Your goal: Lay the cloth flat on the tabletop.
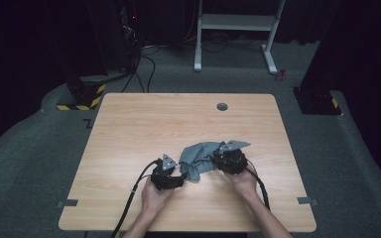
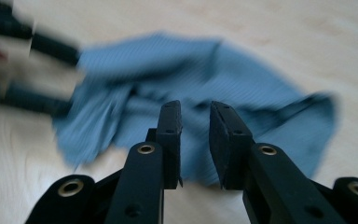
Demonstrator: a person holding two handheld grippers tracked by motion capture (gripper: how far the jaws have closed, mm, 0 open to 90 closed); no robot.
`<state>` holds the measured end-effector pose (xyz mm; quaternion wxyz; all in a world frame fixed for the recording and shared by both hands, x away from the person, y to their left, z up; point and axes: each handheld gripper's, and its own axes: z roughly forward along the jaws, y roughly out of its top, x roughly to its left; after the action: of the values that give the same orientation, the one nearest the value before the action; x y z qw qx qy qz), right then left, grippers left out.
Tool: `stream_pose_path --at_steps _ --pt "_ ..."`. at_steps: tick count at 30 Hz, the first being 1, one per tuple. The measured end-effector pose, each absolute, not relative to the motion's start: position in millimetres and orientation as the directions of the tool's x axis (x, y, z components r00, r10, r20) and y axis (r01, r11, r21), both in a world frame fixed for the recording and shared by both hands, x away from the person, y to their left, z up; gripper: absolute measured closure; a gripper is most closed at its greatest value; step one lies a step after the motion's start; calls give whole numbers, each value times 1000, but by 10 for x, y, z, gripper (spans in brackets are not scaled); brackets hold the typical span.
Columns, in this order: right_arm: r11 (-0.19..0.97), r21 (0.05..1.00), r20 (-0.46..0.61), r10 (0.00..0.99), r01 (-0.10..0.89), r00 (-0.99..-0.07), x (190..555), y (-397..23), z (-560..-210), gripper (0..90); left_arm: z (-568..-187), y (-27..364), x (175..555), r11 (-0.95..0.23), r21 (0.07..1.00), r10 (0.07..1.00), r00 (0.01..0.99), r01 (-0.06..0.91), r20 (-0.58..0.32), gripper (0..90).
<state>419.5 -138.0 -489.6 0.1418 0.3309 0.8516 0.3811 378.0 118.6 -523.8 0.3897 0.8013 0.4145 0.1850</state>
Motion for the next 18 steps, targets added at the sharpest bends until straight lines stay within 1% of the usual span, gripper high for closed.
stream_pose_path --at_steps 2,3,6,8,9,11,12,13,14,16,18 --pt "516 730 -10 663 448 -748 4138 -1321 -4991 744 -5190 1195 3799 -341 787 819 574 514 -20 484" --pt "515 727 -5 665 454 -747 4123 -1283 -5049 744 -5167 1202 3818 -341 787 818 575 513 -21 507" --pt "487 731 40 669 478 -743 4110 -1213 -5121 741 -5073 1199 3886 -332 790 825 565 516 -22 515" --pt "505 728 11 668 465 -744 4107 -1133 -5161 728 -5024 1183 3947 -338 788 824 566 515 -17 534" --pt "506 722 12 673 472 -740 4108 -1102 -5174 716 -5002 1171 3978 -344 784 819 574 517 -19 564" --pt "515 712 6 675 477 -738 4114 -1061 -5193 703 -4970 1141 4038 -349 778 802 596 523 -40 663" --pt "519 711 -1 676 475 -737 4115 -1052 -5190 713 -4951 1130 4057 -352 785 796 604 510 -36 759" --pt "524 708 -9 677 473 -736 4115 -1046 -5186 745 -4927 1123 4066 -350 799 797 604 488 -20 868" --pt "528 704 -12 677 474 -736 4113 -1048 -5182 775 -4897 1122 4099 -350 803 798 602 482 -14 898" --pt "545 699 -14 657 462 -754 4117 -1064 -5176 846 -4822 1136 4185 -336 807 806 591 485 -20 900" --pt "566 686 -19 642 457 -766 4115 -1075 -5161 891 -4734 1180 4280 -322 816 822 569 480 -11 900"
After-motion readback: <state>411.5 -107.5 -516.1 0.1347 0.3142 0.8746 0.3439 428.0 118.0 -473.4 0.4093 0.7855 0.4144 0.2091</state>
